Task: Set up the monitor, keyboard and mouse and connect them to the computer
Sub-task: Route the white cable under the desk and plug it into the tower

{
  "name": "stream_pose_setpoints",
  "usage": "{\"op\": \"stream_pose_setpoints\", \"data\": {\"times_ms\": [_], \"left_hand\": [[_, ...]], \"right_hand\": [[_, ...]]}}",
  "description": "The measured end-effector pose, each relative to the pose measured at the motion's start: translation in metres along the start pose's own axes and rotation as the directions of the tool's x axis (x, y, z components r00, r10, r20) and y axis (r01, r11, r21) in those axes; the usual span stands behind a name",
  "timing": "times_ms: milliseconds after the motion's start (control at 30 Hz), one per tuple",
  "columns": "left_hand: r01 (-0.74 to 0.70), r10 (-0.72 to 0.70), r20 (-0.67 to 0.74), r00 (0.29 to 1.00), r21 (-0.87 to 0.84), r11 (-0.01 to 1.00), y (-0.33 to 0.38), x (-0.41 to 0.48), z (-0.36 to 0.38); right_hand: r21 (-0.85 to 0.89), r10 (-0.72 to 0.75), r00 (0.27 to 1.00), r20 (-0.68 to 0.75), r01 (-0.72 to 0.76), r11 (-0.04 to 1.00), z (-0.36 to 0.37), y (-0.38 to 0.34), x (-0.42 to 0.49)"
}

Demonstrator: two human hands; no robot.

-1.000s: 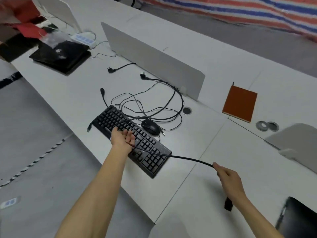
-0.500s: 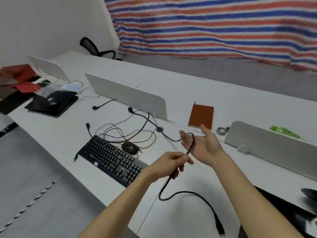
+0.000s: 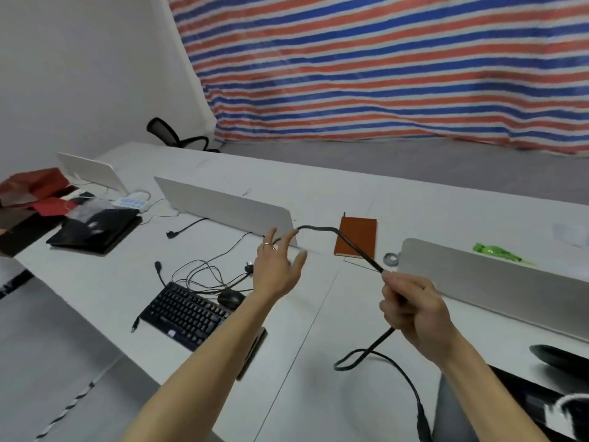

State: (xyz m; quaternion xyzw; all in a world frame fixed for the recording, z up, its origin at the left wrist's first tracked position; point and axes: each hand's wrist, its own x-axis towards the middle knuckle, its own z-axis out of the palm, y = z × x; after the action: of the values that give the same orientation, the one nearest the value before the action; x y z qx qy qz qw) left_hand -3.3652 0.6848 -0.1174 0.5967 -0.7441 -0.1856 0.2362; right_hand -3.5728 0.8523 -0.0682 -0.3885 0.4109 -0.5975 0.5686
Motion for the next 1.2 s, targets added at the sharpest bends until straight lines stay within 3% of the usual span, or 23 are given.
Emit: {"op": "stream_pose_setpoints", "data": {"times_ms": [67, 167, 333, 467, 533, 733, 833, 900, 967, 1067, 1133, 1200], "left_hand": [[-0.013, 0.013, -0.030, 0.999, 0.032, 0.999, -0.002, 0.012, -0.007], [-0.108, 0.057, 0.203, 0.978, 0.250, 0.962, -0.013, 0.022, -0.008], [-0.138, 0.082, 0.493, 0.866, 0.078, 0.987, 0.008, 0.000, 0.029], [-0.011, 0.043, 0.362, 0.931, -0.089, 0.996, 0.021, -0.006, 0.049], [-0.009, 0.045, 0.316, 0.948, -0.114, 0.993, 0.028, -0.001, 0.050], [-0.295, 0.278, 0.453, 0.847, -0.033, 0.955, 0.051, 0.018, 0.064], [-0.336, 0.290, 0.510, 0.810, -0.001, 0.942, 0.056, 0.014, 0.084], [-0.309, 0.204, 0.563, 0.801, 0.097, 0.946, 0.037, 0.008, 0.095], [-0.269, 0.116, 0.572, 0.812, 0.191, 0.944, 0.004, 0.004, 0.097], [-0.248, 0.133, 0.460, 0.878, 0.199, 0.948, -0.017, 0.004, 0.083], [-0.306, 0.246, 0.330, 0.911, 0.142, 0.941, 0.006, 0.006, 0.067], [-0.361, 0.331, 0.293, 0.897, 0.054, 0.931, 0.040, 0.002, 0.051]], "right_hand": [[0.037, -0.031, 0.999, -0.034, 0.032, 0.999, -0.013, -0.006, -0.011], [0.020, -0.057, 0.998, -0.038, 0.058, 0.998, -0.027, -0.007, -0.027], [0.025, -0.052, 0.992, -0.112, 0.055, 0.998, -0.045, 0.002, -0.038], [0.167, -0.038, 0.966, -0.255, 0.083, 0.982, -0.061, 0.005, -0.041], [0.164, -0.038, 0.966, -0.257, 0.082, 0.983, -0.066, 0.006, -0.045], [0.084, -0.054, 0.983, -0.173, 0.069, 0.994, -0.068, -0.002, -0.056], [0.147, -0.088, 0.965, -0.248, 0.127, 0.981, -0.077, -0.011, -0.060], [0.231, -0.088, 0.913, -0.397, 0.192, 0.954, -0.091, -0.015, -0.058], [0.309, -0.026, 0.816, -0.577, 0.248, 0.918, -0.109, -0.016, -0.055], [0.238, -0.019, 0.672, -0.740, 0.288, 0.928, -0.129, -0.009, -0.053], [0.158, -0.028, 0.650, -0.759, 0.226, 0.961, -0.127, 0.001, -0.046], [0.111, -0.013, 0.699, -0.715, 0.133, 0.985, -0.113, 0.011, -0.033]]}}
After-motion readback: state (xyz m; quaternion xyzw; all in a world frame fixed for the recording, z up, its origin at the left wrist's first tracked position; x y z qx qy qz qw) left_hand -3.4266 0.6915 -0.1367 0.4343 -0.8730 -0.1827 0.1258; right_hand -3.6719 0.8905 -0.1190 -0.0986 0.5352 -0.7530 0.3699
